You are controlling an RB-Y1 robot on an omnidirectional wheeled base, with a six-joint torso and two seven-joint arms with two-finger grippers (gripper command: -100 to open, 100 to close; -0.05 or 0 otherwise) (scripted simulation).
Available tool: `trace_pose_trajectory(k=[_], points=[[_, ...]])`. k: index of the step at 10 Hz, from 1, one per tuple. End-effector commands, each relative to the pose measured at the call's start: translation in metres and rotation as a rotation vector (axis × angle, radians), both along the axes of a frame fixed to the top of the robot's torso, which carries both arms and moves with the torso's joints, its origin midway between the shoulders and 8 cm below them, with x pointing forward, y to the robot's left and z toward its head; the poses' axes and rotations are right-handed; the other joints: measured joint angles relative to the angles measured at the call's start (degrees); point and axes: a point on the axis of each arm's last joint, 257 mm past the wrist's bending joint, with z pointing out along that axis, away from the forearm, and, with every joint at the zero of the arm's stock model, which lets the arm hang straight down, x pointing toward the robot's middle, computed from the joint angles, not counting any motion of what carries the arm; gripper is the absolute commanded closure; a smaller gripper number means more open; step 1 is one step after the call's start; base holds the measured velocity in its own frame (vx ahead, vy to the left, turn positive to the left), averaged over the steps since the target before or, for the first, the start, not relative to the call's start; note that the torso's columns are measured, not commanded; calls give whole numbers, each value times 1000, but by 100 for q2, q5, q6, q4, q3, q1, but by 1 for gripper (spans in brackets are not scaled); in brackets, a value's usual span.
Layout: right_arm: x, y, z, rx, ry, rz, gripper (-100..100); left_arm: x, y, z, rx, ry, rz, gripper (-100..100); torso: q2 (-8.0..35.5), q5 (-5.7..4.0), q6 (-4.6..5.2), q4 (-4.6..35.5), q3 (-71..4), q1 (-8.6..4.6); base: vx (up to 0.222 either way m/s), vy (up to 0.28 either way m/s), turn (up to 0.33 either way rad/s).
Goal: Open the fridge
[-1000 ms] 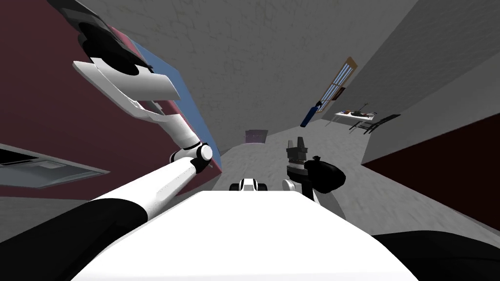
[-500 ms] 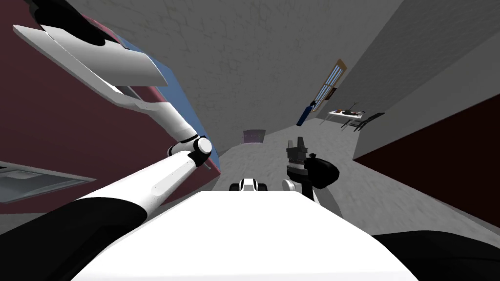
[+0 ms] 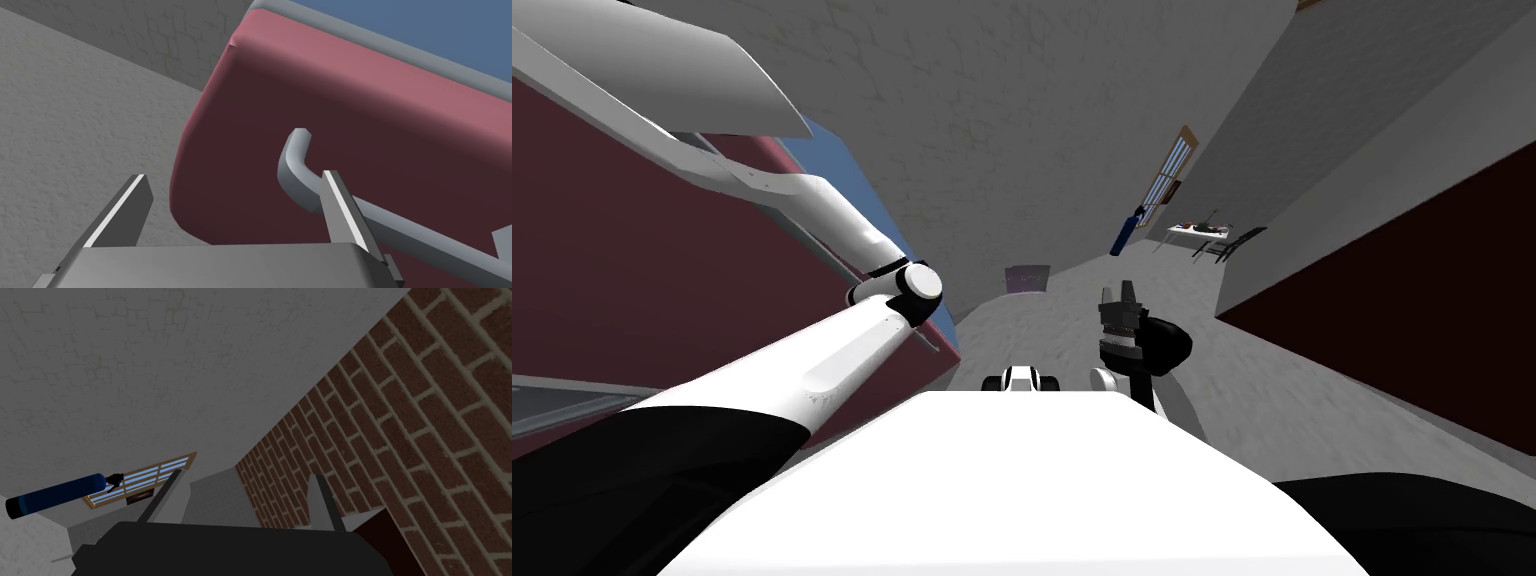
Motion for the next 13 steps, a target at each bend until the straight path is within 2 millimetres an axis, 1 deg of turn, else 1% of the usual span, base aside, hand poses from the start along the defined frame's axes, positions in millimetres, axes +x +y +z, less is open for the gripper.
trace_pose_trajectory(k=[1, 2, 3, 4, 6, 7, 9, 10, 13], points=[[0, 0, 0, 0, 0, 0, 0, -6, 19, -10, -106, 21, 23, -100, 0, 0, -3, 1, 0, -1, -12, 24, -104], [0, 0, 0, 0, 0, 0, 0, -9, 17, -3, -106, 5, 16, -100, 0, 0, 0, 0, 0, -1, -10, 23, -78], [0, 0, 0, 0, 0, 0, 0, -13, 29, -14, -172, 28, 33, -100, 0, -1, -2, 1, 0, -2, -10, 25, -128], [0, 0, 0, 0, 0, 0, 0, -14, 27, -9, -172, 16, 27, -100, 0, 0, -1, 0, 0, 0, -9, 23, -57], [0, 0, 0, 0, 0, 0, 0, -24, 46, -27, -288, 49, 50, -100, 1, -1, 0, 0, 0, -2, -18, 30, -134], [0, 0, 0, 0, 0, 0, 0, -26, 43, -21, -294, 34, 39, -100, 3, 1, -1, 1, 2, 3, -17, 32, -72], [0, 0, 0, 0, 0, 0, 0, -35, 55, -37, -400, 58, 49, -100, 0, -1, -1, 0, 0, -5, -20, 22, -126], [0, 0, 0, 0, 0, 0, 0, -36, 54, -33, -401, 49, 43, -100, 1, -2, 0, 0, 1, -4, -15, 20, -50], [0, 0, 0, 0, 0, 0, 0, -49, 64, -46, -522, 61, 41, -100, -1, -1, 0, 0, -1, -1, -13, 21, -94]])
